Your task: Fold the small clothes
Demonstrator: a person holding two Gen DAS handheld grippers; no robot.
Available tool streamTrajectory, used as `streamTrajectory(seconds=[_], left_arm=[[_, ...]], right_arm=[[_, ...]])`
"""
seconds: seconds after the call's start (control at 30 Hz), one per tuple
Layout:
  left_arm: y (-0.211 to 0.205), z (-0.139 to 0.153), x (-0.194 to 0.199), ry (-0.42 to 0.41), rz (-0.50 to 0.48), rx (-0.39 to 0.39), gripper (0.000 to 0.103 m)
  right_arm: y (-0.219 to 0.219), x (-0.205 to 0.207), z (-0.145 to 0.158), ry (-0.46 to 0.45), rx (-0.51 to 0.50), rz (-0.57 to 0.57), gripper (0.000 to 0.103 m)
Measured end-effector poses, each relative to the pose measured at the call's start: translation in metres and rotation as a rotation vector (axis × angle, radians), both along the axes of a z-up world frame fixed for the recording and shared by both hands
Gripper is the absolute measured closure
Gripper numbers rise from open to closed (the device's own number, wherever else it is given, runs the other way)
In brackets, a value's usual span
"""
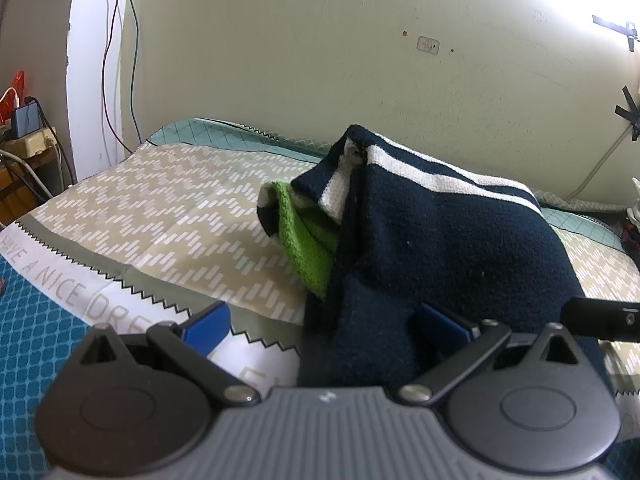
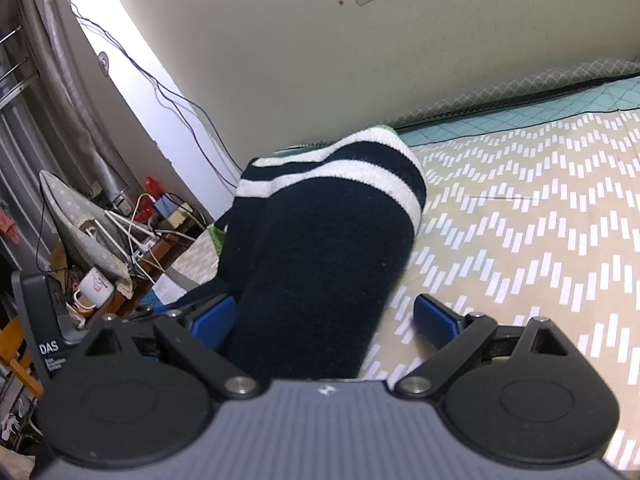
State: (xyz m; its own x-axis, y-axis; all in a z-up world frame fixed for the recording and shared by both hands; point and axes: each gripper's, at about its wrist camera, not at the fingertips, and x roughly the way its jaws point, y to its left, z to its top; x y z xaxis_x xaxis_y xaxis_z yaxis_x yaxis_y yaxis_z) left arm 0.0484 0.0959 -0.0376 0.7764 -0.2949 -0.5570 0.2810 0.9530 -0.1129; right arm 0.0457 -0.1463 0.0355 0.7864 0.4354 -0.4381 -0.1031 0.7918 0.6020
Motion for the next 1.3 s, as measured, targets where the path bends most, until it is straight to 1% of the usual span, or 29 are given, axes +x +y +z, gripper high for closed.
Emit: streamTrajectory(seconds=[0.4, 0.5, 0.6, 0.77, 1.3], left_arm=[[0.0094, -0.0021, 0.0078, 0.064, -0.019, -0.072, 0.000], [0.0084, -0.0021, 0.0076, 0.063, -0.019, -0.067, 0.000], [0.0061, -0.0020, 0.0069, 0.055, -0.015, -0.052, 0.000], [0.0027, -0.0010, 0.0046, 0.036, -0.013, -0.025, 0.000], [0.0018, -0.0007, 0.0031, 0.032, -0.014, -0.022, 0.000]], right_arm=[[0.0003, 0.0008, 0.0003, 0.005, -0.008, 0.003, 0.016], [0.0001, 0.0009, 0.0002, 0.005, -0.008, 0.007, 0.016], [0.0004, 0.0012, 0.0001, 0.006, -0.009, 0.016, 0.021], [-0.0001, 0.0020, -0.0002, 0.007, -0.006, 0.019, 0.021], [-0.0004, 0.0021, -0.0002, 0.006, -0.006, 0.019, 0.020]])
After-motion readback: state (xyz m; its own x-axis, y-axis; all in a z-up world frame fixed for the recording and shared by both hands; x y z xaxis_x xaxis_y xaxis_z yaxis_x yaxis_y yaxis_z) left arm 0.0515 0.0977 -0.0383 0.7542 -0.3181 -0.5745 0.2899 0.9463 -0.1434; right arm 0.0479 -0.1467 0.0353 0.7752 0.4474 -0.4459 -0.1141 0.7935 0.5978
